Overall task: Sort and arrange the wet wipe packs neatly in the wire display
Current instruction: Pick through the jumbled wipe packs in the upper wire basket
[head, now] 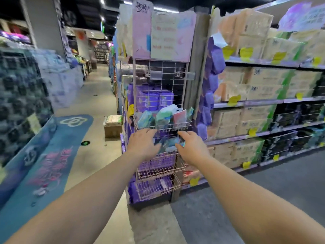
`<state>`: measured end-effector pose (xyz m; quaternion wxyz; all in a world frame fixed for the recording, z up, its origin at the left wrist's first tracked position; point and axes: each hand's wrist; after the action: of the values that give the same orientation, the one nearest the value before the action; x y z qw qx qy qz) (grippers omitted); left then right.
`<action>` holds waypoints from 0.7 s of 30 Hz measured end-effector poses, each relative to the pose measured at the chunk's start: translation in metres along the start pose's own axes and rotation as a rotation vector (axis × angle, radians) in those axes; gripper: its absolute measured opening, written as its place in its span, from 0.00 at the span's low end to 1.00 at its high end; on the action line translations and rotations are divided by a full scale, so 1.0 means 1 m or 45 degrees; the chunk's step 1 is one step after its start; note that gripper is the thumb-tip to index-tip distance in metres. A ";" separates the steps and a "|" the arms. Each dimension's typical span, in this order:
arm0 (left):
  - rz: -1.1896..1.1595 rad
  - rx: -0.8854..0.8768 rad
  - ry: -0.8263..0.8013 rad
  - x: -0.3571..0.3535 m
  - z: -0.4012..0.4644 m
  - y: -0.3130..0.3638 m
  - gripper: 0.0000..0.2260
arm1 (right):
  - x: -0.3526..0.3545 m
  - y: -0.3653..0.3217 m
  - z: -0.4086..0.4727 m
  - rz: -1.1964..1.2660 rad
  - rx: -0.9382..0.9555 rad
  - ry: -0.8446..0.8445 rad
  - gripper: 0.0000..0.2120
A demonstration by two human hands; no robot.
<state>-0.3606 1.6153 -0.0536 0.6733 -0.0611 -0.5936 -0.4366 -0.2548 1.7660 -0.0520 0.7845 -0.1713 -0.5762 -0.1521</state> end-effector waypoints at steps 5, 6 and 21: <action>-0.061 0.065 0.001 -0.021 0.084 -0.032 0.30 | -0.031 0.014 0.086 0.050 0.049 -0.059 0.26; -0.075 0.082 -0.025 -0.021 0.100 -0.037 0.30 | -0.035 0.017 0.103 0.052 0.064 -0.085 0.27; -0.284 0.131 0.038 -0.049 0.247 -0.079 0.35 | -0.074 0.080 0.299 0.120 0.258 0.069 0.24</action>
<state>-0.5923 1.7406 -0.0588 0.6317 0.0464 -0.6081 -0.4785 -0.4966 1.9731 -0.0473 0.8195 -0.1139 -0.5584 -0.0606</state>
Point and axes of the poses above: each hand's wrist, its own z-axis towards the middle knuckle, its own x-axis out of the back of the hand, y = z × x, and after that the axes turned 15 degrees about -z, right-handed
